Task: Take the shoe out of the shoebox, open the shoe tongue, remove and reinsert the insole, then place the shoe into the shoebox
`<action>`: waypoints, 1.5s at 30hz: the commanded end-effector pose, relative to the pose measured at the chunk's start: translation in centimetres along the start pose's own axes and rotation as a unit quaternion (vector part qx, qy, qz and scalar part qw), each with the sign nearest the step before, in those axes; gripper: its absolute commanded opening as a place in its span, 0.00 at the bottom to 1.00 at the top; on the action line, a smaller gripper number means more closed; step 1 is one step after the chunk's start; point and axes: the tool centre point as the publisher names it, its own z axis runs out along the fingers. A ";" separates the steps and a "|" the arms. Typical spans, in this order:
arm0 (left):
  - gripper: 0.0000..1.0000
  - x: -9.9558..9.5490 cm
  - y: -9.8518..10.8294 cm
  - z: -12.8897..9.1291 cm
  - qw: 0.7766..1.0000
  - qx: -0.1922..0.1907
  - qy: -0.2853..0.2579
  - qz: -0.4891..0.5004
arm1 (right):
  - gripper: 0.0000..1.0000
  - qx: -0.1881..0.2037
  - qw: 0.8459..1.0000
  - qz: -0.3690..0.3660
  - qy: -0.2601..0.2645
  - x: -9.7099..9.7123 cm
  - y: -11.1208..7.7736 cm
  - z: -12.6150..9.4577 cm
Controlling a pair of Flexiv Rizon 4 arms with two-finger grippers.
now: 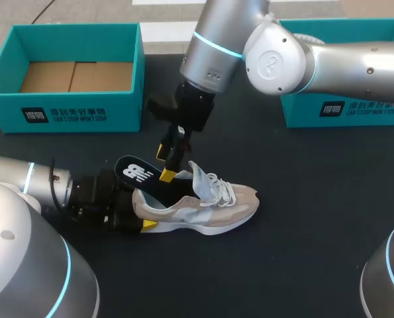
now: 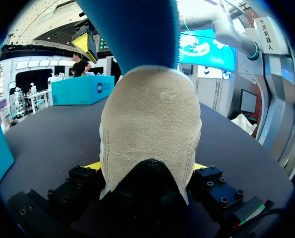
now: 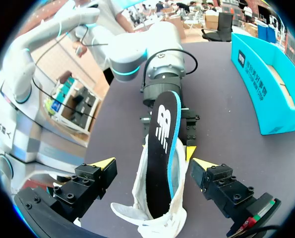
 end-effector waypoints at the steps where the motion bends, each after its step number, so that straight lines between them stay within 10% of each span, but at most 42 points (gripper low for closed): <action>1: 0.00 0.1 0.0 0.0 1.000 0.000 -0.001 0.000 | 1.00 -0.072 0.996 0.042 0.011 0.0 -0.6 1.0; 17: 0.00 0.1 0.0 0.0 1.000 0.000 -0.001 0.000 | 0.99 -0.108 0.991 0.044 0.066 -0.6 0.0 3.0; 22: 0.00 0.1 0.0 0.0 1.000 0.000 -0.001 0.000 | 0.49 -0.113 0.989 0.033 0.091 -0.8 0.4 3.8; 39: 0.00 0.1 0.0 0.0 1.000 0.000 -0.001 0.000 | 0.34 -0.114 0.985 -0.002 0.128 -1.6 1.2 5.0; 43: 0.00 0.1 0.0 0.0 1.000 0.000 -0.001 0.000 | 0.00 -0.114 0.985 0.002 0.130 -1.5 1.2 5.1; 45: 0.00 0.1 0.0 0.0 1.000 0.000 -0.001 0.000 | 0.00 -0.113 0.985 0.002 0.129 -1.4 1.3 5.0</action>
